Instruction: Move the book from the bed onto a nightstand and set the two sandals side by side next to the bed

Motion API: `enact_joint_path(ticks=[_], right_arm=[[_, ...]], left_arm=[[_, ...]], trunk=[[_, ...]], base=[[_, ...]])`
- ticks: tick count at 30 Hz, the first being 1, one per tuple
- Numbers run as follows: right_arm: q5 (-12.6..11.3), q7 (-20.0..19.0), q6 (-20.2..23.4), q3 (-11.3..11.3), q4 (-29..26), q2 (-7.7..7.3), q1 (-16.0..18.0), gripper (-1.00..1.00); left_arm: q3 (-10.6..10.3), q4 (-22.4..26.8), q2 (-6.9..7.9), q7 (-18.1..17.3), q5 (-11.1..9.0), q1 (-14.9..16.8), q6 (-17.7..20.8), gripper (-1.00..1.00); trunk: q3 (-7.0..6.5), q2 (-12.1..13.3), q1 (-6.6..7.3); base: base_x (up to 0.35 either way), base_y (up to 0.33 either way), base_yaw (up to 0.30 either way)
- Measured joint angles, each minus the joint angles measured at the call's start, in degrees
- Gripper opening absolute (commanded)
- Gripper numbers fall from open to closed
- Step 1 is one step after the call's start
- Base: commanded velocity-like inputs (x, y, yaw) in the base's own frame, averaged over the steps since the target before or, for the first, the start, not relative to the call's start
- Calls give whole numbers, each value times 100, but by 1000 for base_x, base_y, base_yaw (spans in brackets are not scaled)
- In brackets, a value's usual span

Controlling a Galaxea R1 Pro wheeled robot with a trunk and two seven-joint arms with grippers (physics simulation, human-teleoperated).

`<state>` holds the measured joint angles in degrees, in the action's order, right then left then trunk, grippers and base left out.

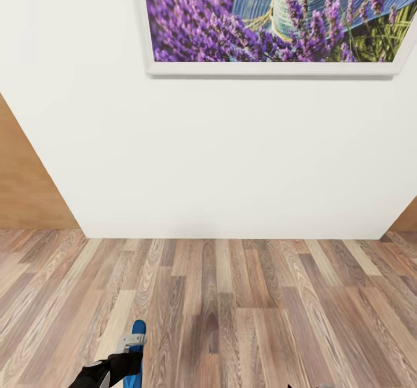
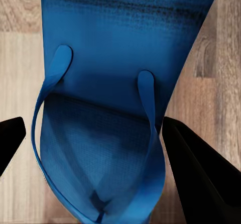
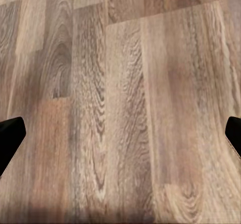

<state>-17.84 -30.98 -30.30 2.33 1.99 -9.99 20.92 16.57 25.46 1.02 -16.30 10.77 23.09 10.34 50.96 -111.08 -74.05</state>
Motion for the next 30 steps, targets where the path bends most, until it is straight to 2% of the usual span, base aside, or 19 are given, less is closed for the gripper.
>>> enact_joint_path(ticks=[30], right_arm=[[2,0,0,0,0,1,0,100]], left_arm=[[0,0,0,0,0,0,-1,-100]], trunk=[[0,0,0]], base=[[316,0,0]])
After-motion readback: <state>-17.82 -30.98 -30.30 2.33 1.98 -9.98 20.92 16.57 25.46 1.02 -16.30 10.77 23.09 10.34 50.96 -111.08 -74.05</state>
